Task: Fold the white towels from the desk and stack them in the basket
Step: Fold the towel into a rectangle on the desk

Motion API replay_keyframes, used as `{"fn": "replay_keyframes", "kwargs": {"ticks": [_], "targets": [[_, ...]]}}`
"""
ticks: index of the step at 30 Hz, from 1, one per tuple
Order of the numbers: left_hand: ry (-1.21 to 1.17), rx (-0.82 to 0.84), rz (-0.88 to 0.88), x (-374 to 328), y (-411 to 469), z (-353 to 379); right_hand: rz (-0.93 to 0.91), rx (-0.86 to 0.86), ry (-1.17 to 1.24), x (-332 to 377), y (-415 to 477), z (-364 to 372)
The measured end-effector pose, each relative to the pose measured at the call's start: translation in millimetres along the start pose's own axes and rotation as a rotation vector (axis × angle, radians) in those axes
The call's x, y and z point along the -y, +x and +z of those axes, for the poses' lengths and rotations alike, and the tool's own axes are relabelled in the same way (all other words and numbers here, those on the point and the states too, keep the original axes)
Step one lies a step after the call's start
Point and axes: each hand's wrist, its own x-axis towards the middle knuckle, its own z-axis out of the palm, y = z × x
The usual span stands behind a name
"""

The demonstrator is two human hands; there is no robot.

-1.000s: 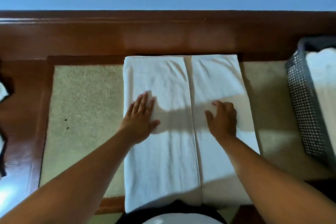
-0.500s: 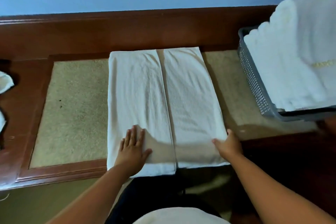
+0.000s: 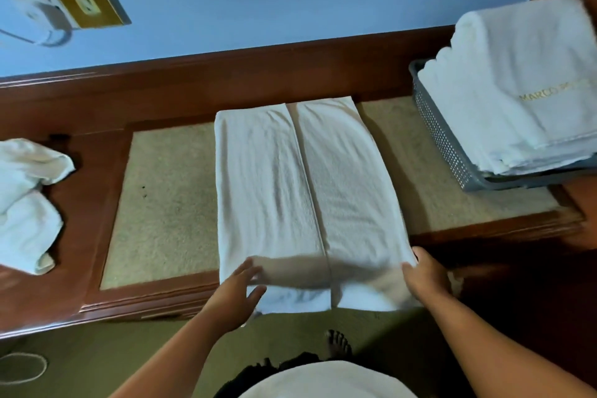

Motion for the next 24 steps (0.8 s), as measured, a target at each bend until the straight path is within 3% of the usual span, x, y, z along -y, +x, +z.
{"fn": "replay_keyframes", "kwargs": {"ticks": [4, 8, 10, 13, 15, 19, 24], "targets": [[0.002, -0.020, 0.024, 17, -13, -20, -0.074, -0.096, 0.126, 40, -45, 26], [-0.095, -0.009, 0.045, 46, -30, -31, -0.324, -0.066, 0.170, 89, -114, 83], [-0.119, -0.027, 0.043, 67, -42, -36, -0.485, 0.129, 0.086, 105, -146, 126], [-0.095, -0.045, 0.037, 88, -55, -44, -0.583, 0.494, -0.126, 119, -176, 171], [-0.089, -0.045, 0.040, 102, -57, -52, -0.642, 0.584, -0.185, 128, -187, 185], [-0.052, -0.037, 0.043, 117, -54, -55, -0.684, 0.361, -0.155, 132, -180, 183], [-0.024, -0.095, 0.123, 102, -38, -45, -0.738, 0.097, -0.356, 123, -133, 153]]}}
